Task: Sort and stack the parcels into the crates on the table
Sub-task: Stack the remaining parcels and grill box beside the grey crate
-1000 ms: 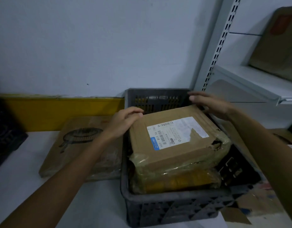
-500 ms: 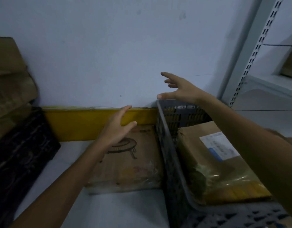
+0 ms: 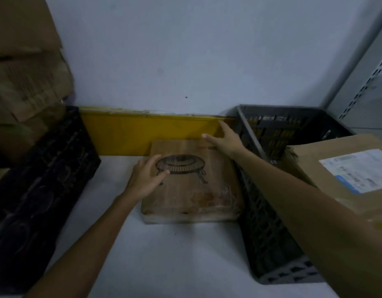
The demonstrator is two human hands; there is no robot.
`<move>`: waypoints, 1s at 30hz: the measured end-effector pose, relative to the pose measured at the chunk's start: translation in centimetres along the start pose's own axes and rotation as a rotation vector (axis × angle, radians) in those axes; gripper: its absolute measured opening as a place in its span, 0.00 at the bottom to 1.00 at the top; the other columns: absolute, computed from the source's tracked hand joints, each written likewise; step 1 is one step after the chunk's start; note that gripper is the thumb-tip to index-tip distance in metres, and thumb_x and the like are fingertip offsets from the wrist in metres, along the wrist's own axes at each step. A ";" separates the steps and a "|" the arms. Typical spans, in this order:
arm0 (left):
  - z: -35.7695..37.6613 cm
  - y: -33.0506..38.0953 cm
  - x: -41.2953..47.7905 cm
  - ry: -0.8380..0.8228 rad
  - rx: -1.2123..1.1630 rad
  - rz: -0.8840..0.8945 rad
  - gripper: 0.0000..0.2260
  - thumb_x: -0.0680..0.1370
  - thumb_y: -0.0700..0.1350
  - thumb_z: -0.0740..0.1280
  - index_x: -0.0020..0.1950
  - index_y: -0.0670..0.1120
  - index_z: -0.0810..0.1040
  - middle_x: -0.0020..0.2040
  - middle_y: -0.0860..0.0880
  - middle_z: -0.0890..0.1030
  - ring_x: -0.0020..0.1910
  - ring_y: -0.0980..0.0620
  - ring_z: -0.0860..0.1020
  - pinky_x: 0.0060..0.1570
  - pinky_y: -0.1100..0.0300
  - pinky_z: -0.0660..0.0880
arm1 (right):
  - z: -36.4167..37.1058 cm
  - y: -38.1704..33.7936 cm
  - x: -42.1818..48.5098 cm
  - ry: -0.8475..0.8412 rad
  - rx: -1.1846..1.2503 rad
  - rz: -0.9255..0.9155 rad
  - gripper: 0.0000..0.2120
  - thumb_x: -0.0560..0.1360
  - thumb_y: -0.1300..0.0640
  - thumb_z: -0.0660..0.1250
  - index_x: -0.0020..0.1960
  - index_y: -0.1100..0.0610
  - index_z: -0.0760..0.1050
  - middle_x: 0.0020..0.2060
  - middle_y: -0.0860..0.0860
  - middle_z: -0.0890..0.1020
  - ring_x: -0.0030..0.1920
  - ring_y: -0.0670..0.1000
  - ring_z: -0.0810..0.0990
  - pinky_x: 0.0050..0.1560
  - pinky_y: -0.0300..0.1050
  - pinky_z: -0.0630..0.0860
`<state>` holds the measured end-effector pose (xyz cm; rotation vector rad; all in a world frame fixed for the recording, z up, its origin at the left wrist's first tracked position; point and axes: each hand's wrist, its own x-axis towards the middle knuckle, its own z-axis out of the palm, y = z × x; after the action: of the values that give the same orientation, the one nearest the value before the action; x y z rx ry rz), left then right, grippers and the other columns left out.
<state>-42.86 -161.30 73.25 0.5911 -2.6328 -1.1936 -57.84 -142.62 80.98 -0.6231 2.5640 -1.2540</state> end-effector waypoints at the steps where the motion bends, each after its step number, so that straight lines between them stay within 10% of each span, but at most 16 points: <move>1: 0.6 -0.8 -0.5 -0.036 -0.009 -0.037 0.26 0.76 0.52 0.67 0.72 0.52 0.63 0.70 0.47 0.65 0.69 0.47 0.65 0.66 0.52 0.65 | 1.3 1.7 -0.3 0.056 0.071 0.065 0.39 0.74 0.43 0.66 0.77 0.55 0.51 0.75 0.54 0.59 0.74 0.57 0.59 0.69 0.52 0.62; 13: 4.1 -6.8 -3.0 -0.152 -0.263 -0.305 0.29 0.80 0.45 0.61 0.77 0.50 0.50 0.76 0.47 0.59 0.73 0.48 0.61 0.67 0.59 0.61 | 8.4 12.3 0.2 0.065 -0.333 0.496 0.45 0.65 0.35 0.70 0.74 0.55 0.58 0.73 0.60 0.60 0.72 0.64 0.59 0.70 0.55 0.60; 17: 3.4 -8.1 -3.6 -0.052 -0.294 -0.317 0.27 0.80 0.44 0.62 0.76 0.53 0.55 0.75 0.46 0.62 0.71 0.47 0.64 0.66 0.57 0.63 | 7.5 10.9 0.3 0.069 -0.241 0.447 0.25 0.75 0.51 0.67 0.66 0.63 0.69 0.63 0.60 0.74 0.64 0.61 0.71 0.61 0.48 0.67; 30: 0.0 -8.7 -4.1 0.084 -0.336 -0.376 0.36 0.72 0.47 0.72 0.75 0.53 0.58 0.71 0.46 0.67 0.66 0.43 0.69 0.57 0.56 0.69 | 7.7 8.4 -0.9 -0.081 -0.076 0.413 0.36 0.70 0.49 0.73 0.73 0.56 0.63 0.69 0.56 0.71 0.67 0.57 0.71 0.63 0.45 0.70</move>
<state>-36.71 -164.74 66.68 1.0689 -2.2374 -1.6281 -56.45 -143.01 69.67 -0.1377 2.5083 -0.9751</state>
